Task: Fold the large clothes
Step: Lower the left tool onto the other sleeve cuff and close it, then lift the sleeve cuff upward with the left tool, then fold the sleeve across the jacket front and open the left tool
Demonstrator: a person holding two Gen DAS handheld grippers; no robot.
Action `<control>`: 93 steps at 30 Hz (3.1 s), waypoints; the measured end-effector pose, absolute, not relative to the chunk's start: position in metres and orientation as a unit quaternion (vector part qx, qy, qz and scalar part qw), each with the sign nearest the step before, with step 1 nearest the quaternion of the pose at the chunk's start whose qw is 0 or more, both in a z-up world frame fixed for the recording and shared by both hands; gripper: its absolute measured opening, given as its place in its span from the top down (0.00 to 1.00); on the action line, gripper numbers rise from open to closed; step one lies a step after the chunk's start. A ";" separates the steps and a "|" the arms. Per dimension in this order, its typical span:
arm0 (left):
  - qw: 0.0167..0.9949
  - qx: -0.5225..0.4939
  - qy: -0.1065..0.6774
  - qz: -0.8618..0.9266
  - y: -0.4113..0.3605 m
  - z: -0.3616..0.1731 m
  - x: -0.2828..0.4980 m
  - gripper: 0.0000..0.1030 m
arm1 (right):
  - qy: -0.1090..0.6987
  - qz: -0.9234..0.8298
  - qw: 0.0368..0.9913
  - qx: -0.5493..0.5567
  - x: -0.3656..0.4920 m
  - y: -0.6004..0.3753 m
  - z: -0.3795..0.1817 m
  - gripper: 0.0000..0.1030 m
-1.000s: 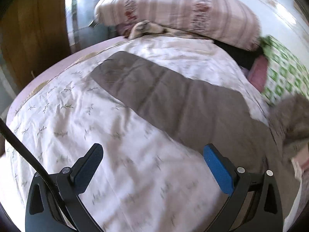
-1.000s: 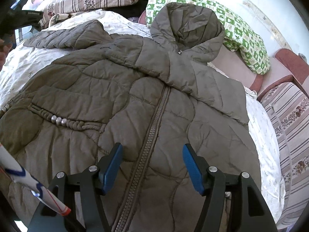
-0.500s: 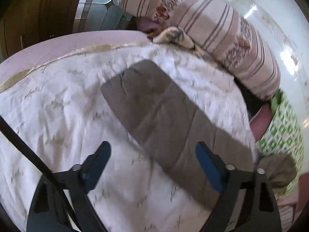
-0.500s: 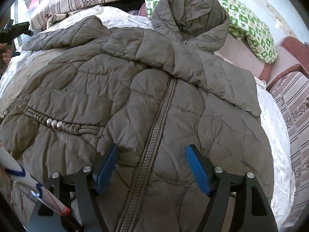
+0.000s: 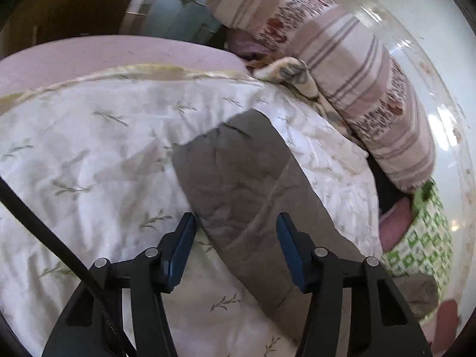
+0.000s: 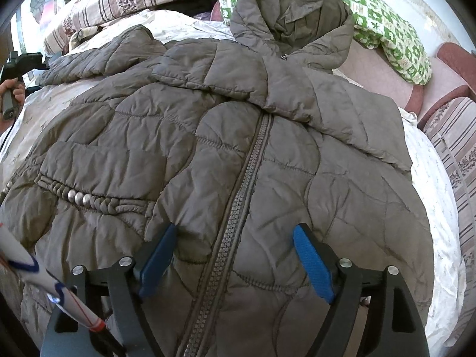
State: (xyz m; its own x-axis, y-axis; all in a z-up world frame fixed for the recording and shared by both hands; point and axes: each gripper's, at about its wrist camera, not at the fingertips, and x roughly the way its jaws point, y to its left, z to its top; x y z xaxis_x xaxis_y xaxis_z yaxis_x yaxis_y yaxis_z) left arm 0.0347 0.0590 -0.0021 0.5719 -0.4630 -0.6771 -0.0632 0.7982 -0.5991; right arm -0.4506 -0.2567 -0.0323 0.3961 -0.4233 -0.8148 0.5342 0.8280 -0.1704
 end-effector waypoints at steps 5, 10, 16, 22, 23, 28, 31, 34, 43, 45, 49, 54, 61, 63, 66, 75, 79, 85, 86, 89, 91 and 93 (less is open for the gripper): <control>0.834 -0.303 0.447 -0.116 0.057 -0.005 0.037 0.40 | 0.469 -0.285 0.834 0.065 -0.449 -0.259 -0.033 0.15; 0.836 -0.330 0.420 -0.123 0.056 -0.011 0.041 0.23 | 0.466 -0.283 0.835 0.070 -0.449 -0.261 -0.033 0.15; 0.855 -0.303 0.407 -0.105 0.043 -0.009 0.043 0.76 | 0.465 -0.287 0.835 0.070 -0.447 -0.261 -0.035 0.15; 0.861 -0.294 0.399 -0.115 0.044 0.004 0.036 0.85 | 0.467 -0.287 0.831 0.095 -0.443 -0.269 -0.033 0.15; 0.867 -0.287 0.389 -0.120 0.043 0.015 0.031 0.86 | 0.465 -0.286 0.832 0.098 -0.443 -0.271 -0.031 0.15; 0.886 -0.268 0.344 -0.159 0.034 0.066 0.002 0.87 | 0.435 -0.306 0.838 0.126 -0.447 -0.284 -0.015 0.19; 0.898 -0.250 0.309 -0.188 0.025 0.102 -0.028 0.87 | 0.414 -0.330 0.837 0.134 -0.456 -0.284 0.002 0.20; 0.902 -0.247 0.280 -0.219 0.017 0.137 -0.063 0.87 | 0.393 -0.342 0.844 0.126 -0.468 -0.268 0.025 0.20; 0.911 -0.202 0.235 -0.271 -0.013 0.186 -0.134 0.87 | 0.323 -0.357 0.870 0.103 -0.522 -0.227 0.068 0.20; 0.913 -0.194 0.229 -0.278 -0.018 0.189 -0.149 0.87 | 0.315 -0.351 0.875 0.112 -0.526 -0.229 0.072 0.20; 0.917 -0.163 0.226 -0.287 -0.031 0.192 -0.178 0.87 | 0.292 -0.343 0.885 0.117 -0.541 -0.232 0.082 0.20; 0.924 -0.121 0.223 -0.288 -0.045 0.198 -0.210 0.87 | 0.277 -0.338 0.890 0.129 -0.554 -0.253 0.077 0.20; 0.928 -0.091 0.208 -0.296 -0.061 0.216 -0.228 0.87 | 0.261 -0.336 0.885 0.188 -0.564 -0.297 0.054 0.20; 0.926 -0.085 0.207 -0.304 -0.066 0.220 -0.230 0.87 | 0.260 -0.343 0.882 0.192 -0.563 -0.304 0.050 0.19; 0.924 -0.072 0.200 -0.317 -0.075 0.229 -0.238 0.87 | 0.257 -0.343 0.880 0.206 -0.562 -0.312 0.047 0.20; 0.918 -0.050 0.196 -0.342 -0.096 0.252 -0.273 0.87 | 0.230 -0.364 0.870 0.240 -0.584 -0.325 0.050 0.19; 0.910 -0.038 0.188 -0.367 -0.121 0.266 -0.293 0.87 | 0.212 -0.378 0.864 0.256 -0.595 -0.335 0.052 0.19; 0.892 0.008 0.198 -0.406 -0.191 0.256 -0.327 0.87 | 0.173 -0.396 0.854 0.289 -0.618 -0.344 0.059 0.19; 0.890 0.013 0.200 -0.410 -0.199 0.251 -0.331 0.87 | 0.171 -0.399 0.854 0.288 -0.621 -0.345 0.061 0.19; 0.875 0.034 0.215 -0.432 -0.238 0.228 -0.355 0.87 | 0.154 -0.407 0.849 0.298 -0.636 -0.351 0.064 0.19; 0.866 0.053 0.225 -0.444 -0.265 0.211 -0.372 0.87 | 0.145 -0.413 0.843 0.311 -0.646 -0.356 0.065 0.19; 0.856 0.071 0.232 -0.456 -0.290 0.193 -0.389 0.87 | 0.137 -0.416 0.840 0.322 -0.655 -0.360 0.065 0.19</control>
State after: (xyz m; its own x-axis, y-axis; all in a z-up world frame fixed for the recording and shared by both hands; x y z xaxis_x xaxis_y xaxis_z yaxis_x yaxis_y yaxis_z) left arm -0.3892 -0.2899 0.1934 0.4760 -0.7485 -0.4616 0.8144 0.5734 -0.0899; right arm -0.6554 -0.3600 0.0650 0.6166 -0.6105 -0.4970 0.7863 0.4471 0.4263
